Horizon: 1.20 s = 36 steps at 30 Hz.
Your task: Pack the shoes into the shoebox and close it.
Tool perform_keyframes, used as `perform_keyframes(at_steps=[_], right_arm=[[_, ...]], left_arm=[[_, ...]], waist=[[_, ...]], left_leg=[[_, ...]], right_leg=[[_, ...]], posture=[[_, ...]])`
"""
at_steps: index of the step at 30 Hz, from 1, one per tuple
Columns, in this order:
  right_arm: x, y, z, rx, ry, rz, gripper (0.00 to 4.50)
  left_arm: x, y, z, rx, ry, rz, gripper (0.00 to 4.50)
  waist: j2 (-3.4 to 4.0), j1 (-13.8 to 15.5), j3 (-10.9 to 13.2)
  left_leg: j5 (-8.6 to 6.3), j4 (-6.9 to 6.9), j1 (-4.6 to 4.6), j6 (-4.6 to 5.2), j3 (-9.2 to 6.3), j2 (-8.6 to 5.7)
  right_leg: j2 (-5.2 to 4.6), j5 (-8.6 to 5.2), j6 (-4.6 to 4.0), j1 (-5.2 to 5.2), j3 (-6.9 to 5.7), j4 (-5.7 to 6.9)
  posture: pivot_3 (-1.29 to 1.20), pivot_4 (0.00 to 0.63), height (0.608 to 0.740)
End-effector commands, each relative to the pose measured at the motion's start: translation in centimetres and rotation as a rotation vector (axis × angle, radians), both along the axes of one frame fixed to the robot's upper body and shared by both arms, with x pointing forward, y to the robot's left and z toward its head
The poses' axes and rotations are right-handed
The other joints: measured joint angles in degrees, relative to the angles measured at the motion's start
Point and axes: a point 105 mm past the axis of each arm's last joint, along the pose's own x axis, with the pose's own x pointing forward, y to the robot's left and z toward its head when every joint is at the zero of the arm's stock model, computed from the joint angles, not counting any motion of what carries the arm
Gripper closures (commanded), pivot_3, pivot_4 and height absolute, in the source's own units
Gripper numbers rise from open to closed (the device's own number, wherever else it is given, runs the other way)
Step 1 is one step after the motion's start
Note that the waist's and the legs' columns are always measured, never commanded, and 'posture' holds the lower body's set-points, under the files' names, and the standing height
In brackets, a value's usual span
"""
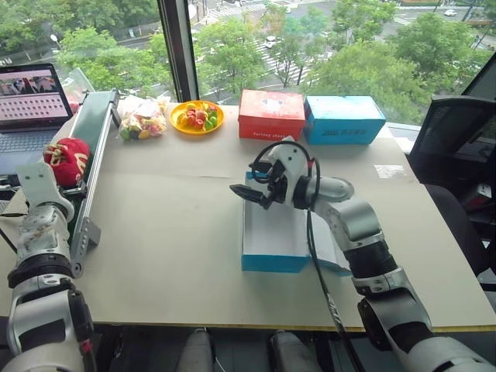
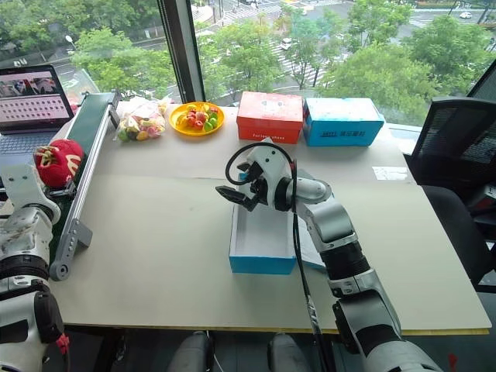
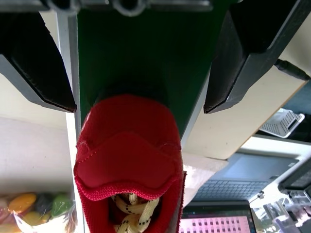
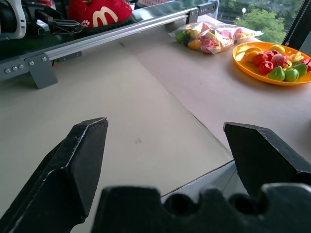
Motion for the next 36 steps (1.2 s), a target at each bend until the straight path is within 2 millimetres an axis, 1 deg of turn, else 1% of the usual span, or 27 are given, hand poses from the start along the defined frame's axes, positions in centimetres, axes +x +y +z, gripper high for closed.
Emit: perform_keyframes(at_steps=[1, 3, 4, 5, 6, 7, 8, 9, 10, 11, 12, 14, 15, 17, 20, 21, 23, 25, 26, 27, 29, 32, 36], right_arm=[[0.1, -0.3, 1.5, -0.001, -0.044, 0.002, 0.02], [0.1, -0.3, 1.7, -0.002, -0.048, 0.001, 0.02], [0.1, -0.3, 1.7, -0.001, -0.049, 0.001, 0.00], [0.1, -0.3, 1.8, 0.000, -0.050, 0.000, 0.00], [0.1, -0.3, 1.8, 0.000, -0.051, 0.000, 0.00], [0.1, -0.3, 1.8, 0.002, -0.051, 0.001, 0.00], [0.1, -0.3, 1.8, 0.002, -0.051, 0.001, 0.00], [0.0, -0.3, 1.9, 0.004, -0.051, 0.001, 0.00], [0.0, -0.3, 1.9, 0.012, -0.049, -0.001, 0.00], [0.0, -0.4, 2.0, 0.017, -0.047, -0.003, 0.00], [0.0, -0.5, 2.2, 0.034, -0.042, -0.005, 0.00], [0.1, -1.0, 4.1, 0.191, 0.021, -0.017, 0.00], [0.2, -1.4, 5.1, 0.273, 0.057, -0.018, 0.00], [0.1, -1.8, 6.7, 0.414, 0.135, -0.009, 0.00], [-0.2, -2.3, 8.4, 0.570, 0.245, 0.031, 0.00], [-0.3, -2.5, 8.9, 0.622, 0.279, 0.039, 0.00], [-0.2, -2.9, 9.5, 0.681, 0.317, 0.039, 0.00], [-0.2, -3.1, 9.8, 0.700, 0.331, 0.030, 0.00], [0.0, -3.4, 10.1, 0.731, 0.346, 0.025, 0.00], [0.1, -3.6, 10.5, 0.758, 0.350, 0.020, 0.00], [0.2, -4.0, 11.1, 0.795, 0.353, 0.015, 0.00], [0.7, -5.2, 12.3, 0.889, 0.361, 0.005, 0.00], [1.1, -5.9, 12.8, 0.884, 0.345, -0.020, 0.00]], left_arm=[[0.5, -0.4, 0.7, -0.001, -0.028, -0.033, 0.00], [0.6, -0.8, 0.1, -0.036, -0.031, -0.051, 0.00], [0.7, -1.3, 0.0, -0.045, -0.042, -0.080, 0.26], [1.0, -2.2, 0.3, -0.017, -0.061, -0.135, 0.52], [1.2, -2.9, 0.5, 0.006, -0.073, -0.174, 0.62], [1.5, -3.7, 0.9, 0.012, -0.095, -0.215, 1.01], [1.6, -4.2, 1.2, 0.014, -0.110, -0.238, 1.30], [1.8, -4.5, 1.5, 0.017, -0.125, -0.254, 1.75], [2.2, -5.6, 2.7, 0.026, -0.176, -0.295, 1.87], [2.3, -6.3, 3.5, 0.034, -0.211, -0.322, 1.87], [2.7, -7.7, 4.9, 0.032, -0.273, -0.373, 1.87], [3.3, -12.6, 8.9, 0.030, -0.416, -0.545, 1.87], [3.3, -15.0, 10.5, 0.014, -0.472, -0.625, 1.87], [3.0, -18.7, 12.3, -0.004, -0.522, -0.742, 1.87], [2.2, -23.2, 13.7, -0.052, -0.554, -0.877, 1.87], [2.0, -24.5, 14.0, -0.063, -0.558, -0.911, 1.87], [1.5, -26.4, 14.2, -0.082, -0.556, -0.968, 1.87], [1.1, -27.5, 14.2, -0.098, -0.548, -1.007, 1.87], [0.9, -28.4, 14.2, -0.108, -0.540, -1.038, 1.87], [0.6, -29.9, 14.2, -0.112, -0.530, -1.096, 1.87], [0.1, -31.7, 14.2, -0.127, -0.517, -1.164, 1.87], [-0.2, -33.0, 14.1, -0.158, -0.508, -1.204, 1.87], [-1.1, -35.2, 12.6, -0.183, -0.463, -1.277, 1.87]], waist=[[0.00, 0.0, 0.0], [0.00, 0.1, 0.0], [0.00, 0.1, 0.0], [0.00, 0.2, 0.0], [0.00, 0.3, 0.0], [0.00, 0.5, 0.0], [0.00, 0.8, 0.0], [0.00, 1.2, 0.0], [0.00, 1.5, 0.0], [0.00, 1.7, 0.0], [-0.01, 1.8, 0.0], [-0.02, 2.0, 0.0], [-0.02, 2.1, 0.0], [-0.03, 2.3, 0.0], [-0.02, 1.7, 0.0], [-0.01, 1.5, 0.0], [0.00, 1.0, 0.0], [0.01, 0.5, 0.0], [0.01, 0.2, 0.0], [0.01, -0.1, 0.0], [0.02, -0.1, 0.0], [0.03, -0.1, 0.0], [0.04, -0.1, 0.0]], left_leg=[[0.00, 0.00, 0.00, 0.00, 0.00, 0.00], [0.00, 0.00, 0.00, -0.01, -0.01, 0.00], [0.01, 0.00, 0.00, -0.02, -0.01, 0.00], [0.02, 0.00, 0.00, -0.03, -0.01, 0.00], [0.03, 0.01, 0.00, -0.05, -0.03, 0.00], [0.06, 0.00, 0.00, -0.10, -0.06, -0.01], [0.08, 0.01, 0.00, -0.13, -0.07, -0.01], [0.09, 0.01, 0.00, -0.14, -0.08, 0.00], [0.11, 0.02, 0.00, -0.16, -0.10, 0.00], [0.11, 0.03, 0.00, -0.16, -0.12, 0.00], [0.13, 0.05, -0.02, -0.18, -0.13, 0.00], [0.14, 0.11, -0.12, -0.19, -0.16, 0.00], [0.15, 0.15, -0.21, -0.19, -0.19, 0.00], [0.16, 0.21, -0.32, -0.20, -0.27, -0.01], [0.15, 0.20, -0.30, -0.19, -0.29, -0.01], [0.14, 0.16, -0.27, -0.18, -0.30, 0.00], [0.13, 0.13, -0.19, -0.16, -0.30, 0.00], [0.14, 0.11, -0.19, -0.15, -0.30, 0.01], [0.15, 0.12, -0.19, -0.14, -0.30, 0.00], [0.15, 0.13, -0.19, -0.13, -0.30, 0.00], [0.16, 0.15, -0.20, -0.12, -0.30, -0.01], [0.17, 0.15, -0.20, -0.12, -0.31, -0.02], [0.17, 0.14, -0.20, -0.11, -0.31, -0.02]], right_leg=[[0.00, 0.00, 0.00, 0.00, -0.02, 0.01], [0.00, 0.00, 0.00, 0.00, -0.03, 0.01], [0.00, 0.00, 0.00, 0.00, -0.03, 0.04], [0.00, 0.00, 0.00, 0.00, -0.04, 0.06], [0.00, 0.00, 0.00, 0.00, -0.06, 0.10], [-0.01, 0.00, 0.00, 0.00, -0.09, 0.14], [-0.01, 0.00, -0.01, 0.00, -0.11, 0.15], [-0.01, 0.00, -0.01, 0.00, -0.13, 0.17], [0.00, -0.01, -0.02, 0.00, -0.16, 0.19], [0.00, -0.01, -0.02, 0.00, -0.18, 0.19], [0.00, -0.01, -0.03, 0.01, -0.20, 0.20], [-0.01, 0.00, -0.03, -0.01, -0.22, 0.20], [0.00, 0.00, -0.04, -0.04, -0.25, 0.20], [-0.01, 0.01, -0.05, -0.06, -0.30, 0.22], [-0.01, 0.02, -0.06, -0.06, -0.30, 0.26], [-0.01, 0.02, -0.06, -0.04, -0.30, 0.27], [0.00, 0.02, -0.06, -0.02, -0.30, 0.29], [0.01, 0.02, -0.06, -0.04, -0.30, 0.30], [0.01, 0.02, -0.06, -0.04, -0.30, 0.31], [0.01, 0.02, -0.06, -0.04, -0.29, 0.31], [0.00, 0.01, -0.06, -0.04, -0.29, 0.31], [0.00, 0.01, -0.06, -0.03, -0.29, 0.30], [0.01, 0.01, -0.06, -0.03, -0.29, 0.28]], posture=[[0.00, 0.150, 0.739], [0.00, 0.150, 0.739], [0.00, 0.150, 0.739], [0.00, 0.150, 0.739], [0.00, 0.150, 0.739], [0.00, 0.150, 0.739], [0.00, 0.150, 0.739], [0.00, 0.150, 0.739], [0.00, 0.150, 0.739], [0.00, 0.150, 0.739], [0.00, 0.150, 0.739], [0.00, 0.150, 0.739], [0.00, 0.150, 0.739], [0.00, 0.150, 0.739], [0.00, 0.150, 0.739], [0.00, 0.150, 0.739], [0.00, 0.150, 0.739], [0.00, 0.150, 0.739], [0.00, 0.150, 0.739], [0.00, 0.150, 0.739], [0.00, 0.150, 0.739], [0.00, 0.150, 0.739], [0.00, 0.150, 0.739]])
